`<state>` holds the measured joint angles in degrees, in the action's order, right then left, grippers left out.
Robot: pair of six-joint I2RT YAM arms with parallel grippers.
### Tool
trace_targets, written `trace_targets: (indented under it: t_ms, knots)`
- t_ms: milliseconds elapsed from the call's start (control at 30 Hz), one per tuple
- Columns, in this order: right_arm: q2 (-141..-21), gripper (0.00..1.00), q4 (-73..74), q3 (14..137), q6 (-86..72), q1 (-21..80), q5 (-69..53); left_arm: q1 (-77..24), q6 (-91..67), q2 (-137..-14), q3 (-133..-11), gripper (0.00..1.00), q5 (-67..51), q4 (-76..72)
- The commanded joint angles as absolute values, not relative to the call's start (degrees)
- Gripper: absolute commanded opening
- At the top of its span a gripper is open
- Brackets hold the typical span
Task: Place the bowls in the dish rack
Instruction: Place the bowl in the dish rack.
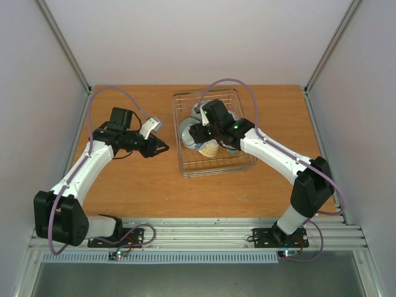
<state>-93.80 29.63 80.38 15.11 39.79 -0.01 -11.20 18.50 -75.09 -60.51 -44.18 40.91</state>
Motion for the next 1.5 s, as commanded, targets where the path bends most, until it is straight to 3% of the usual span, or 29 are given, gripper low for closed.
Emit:
trace_targets:
  t_ms: [0, 1033, 1467]
  knots:
    - [-93.2, 0.01, 25.7, 82.7, 15.7, 40.7, -0.7, -10.7, 19.3, -74.7, -59.8, 0.31, -44.9, 39.7]
    - [-98.7, 0.01, 27.5, 85.4, 16.4, 45.1, 4.9, -10.7, 19.4, -74.5, -59.5, 0.31, -44.6, 39.4]
    - [-95.6, 0.01, 29.1, 84.0, 16.4, 47.1, 8.0, -10.7, 19.4, -74.6, -59.5, 0.31, -44.9, 39.3]
